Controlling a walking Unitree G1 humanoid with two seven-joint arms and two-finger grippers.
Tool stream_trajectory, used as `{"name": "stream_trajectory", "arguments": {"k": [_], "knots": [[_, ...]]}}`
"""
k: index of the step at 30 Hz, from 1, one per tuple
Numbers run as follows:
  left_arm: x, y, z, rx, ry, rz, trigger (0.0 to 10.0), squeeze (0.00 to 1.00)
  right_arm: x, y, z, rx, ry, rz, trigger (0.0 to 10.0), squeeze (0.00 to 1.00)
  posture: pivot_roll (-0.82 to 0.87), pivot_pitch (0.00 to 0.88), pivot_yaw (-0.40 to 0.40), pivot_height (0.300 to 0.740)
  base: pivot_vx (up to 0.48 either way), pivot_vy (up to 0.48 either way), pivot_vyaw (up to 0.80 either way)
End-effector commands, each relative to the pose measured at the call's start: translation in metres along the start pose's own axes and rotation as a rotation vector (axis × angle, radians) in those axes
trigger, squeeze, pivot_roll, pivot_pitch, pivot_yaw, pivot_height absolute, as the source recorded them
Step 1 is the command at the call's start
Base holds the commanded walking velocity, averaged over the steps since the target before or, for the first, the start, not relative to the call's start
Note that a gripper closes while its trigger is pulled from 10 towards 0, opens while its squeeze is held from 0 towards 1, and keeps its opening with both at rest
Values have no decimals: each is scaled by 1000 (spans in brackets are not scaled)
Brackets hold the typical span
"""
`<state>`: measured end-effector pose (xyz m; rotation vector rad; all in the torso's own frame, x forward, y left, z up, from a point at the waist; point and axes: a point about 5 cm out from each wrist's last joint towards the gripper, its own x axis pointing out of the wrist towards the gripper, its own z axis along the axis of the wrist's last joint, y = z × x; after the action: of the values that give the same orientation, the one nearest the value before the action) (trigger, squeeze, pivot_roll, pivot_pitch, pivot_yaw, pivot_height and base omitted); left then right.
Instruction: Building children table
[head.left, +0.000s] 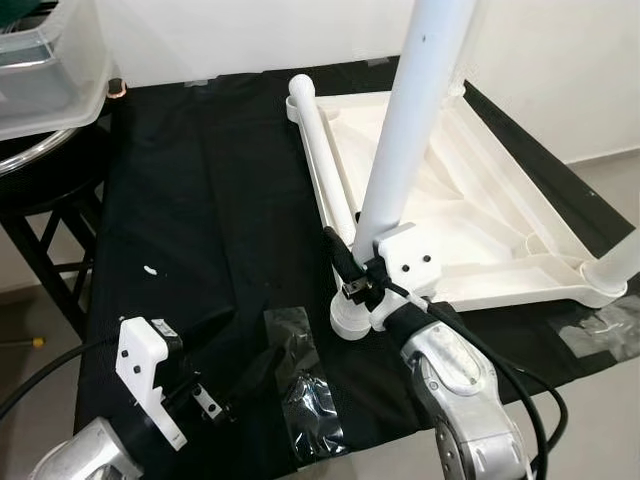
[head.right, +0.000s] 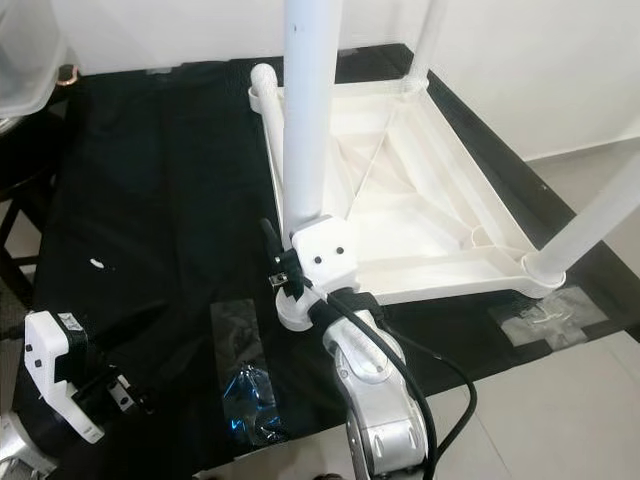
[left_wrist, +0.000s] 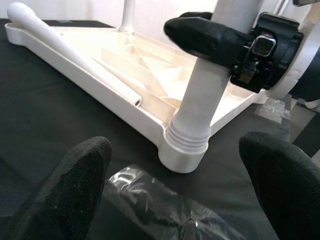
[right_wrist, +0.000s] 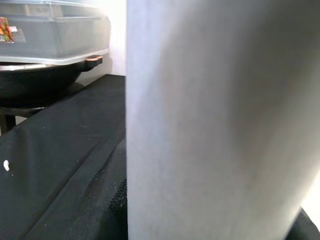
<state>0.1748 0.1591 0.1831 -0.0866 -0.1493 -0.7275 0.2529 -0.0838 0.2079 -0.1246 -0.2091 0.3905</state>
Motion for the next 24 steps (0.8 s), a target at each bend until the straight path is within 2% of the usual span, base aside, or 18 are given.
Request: {"name": "stream_trajectory", "arguments": {"k": [1,2,3,5,6,8,10,11,13,14,15,16,17,21,24], "knots": [[-2,0,-6,-8,18,2,10000,0,-14,-10,-59,-33,333,-73,0,0,16,230,-48,740,0,0,0],[-2,0,-6,-8,18,2,10000,0,-14,-10,-59,-33,333,-73,0,0,16,230,-48,740,0,0,0],[-2,1,-6,-5,19,3,10000,0,-13,-10,-56,-36,323,-82,10000,0,15,224,-50,740,0,0,0],[-2,1,-6,-1,20,3,10000,0,-10,-8,-49,-7,284,-66,10000,0,15,223,-51,740,0,0,0],[-1,3,-6,5,20,6,10000,0,-5,-9,-35,16,200,-1,10000,1000,13,221,-49,740,0,0,0],[-1,3,-5,6,19,6,10000,0,-3,-8,-30,48,167,46,10000,1000,11,221,-48,740,0,0,0],[-1,4,-5,9,17,6,10000,0,2,-11,-18,113,111,161,10000,1000,11,221,-48,740,0,0,0],[-1,4,-5,9,17,6,10000,0,2,-11,-18,113,111,161,10000,1000,11,221,-48,740,0,0,0],[0,4,-5,12,15,4,10000,0,6,-17,-3,137,54,343,10000,1000,13,223,-49,740,0,0,0],[0,4,-5,12,15,4,10000,0,6,-17,-3,137,54,343,10000,1000,13,223,-49,740,0,0,0],[0,3,-5,12,14,3,10000,0,7,-23,3,105,38,466,10000,890,15,223,-49,740,0,0,0],[0,3,-5,13,13,3,10000,0,8,-31,8,76,40,568,10000,82,22,226,-50,740,0,0,0],[0,2,-5,13,13,3,10000,0,9,-37,11,58,45,624,10000,0,22,226,-50,740,0,0,0],[-2,0,-2,15,14,7,10000,0,23,-62,27,-19,40,808,10000,0,52,246,-55,740,0,0,0],[-3,-1,-2,16,15,9,10000,0,28,-66,30,-34,35,829,10000,0,56,248,-56,740,0,0,0]]}}
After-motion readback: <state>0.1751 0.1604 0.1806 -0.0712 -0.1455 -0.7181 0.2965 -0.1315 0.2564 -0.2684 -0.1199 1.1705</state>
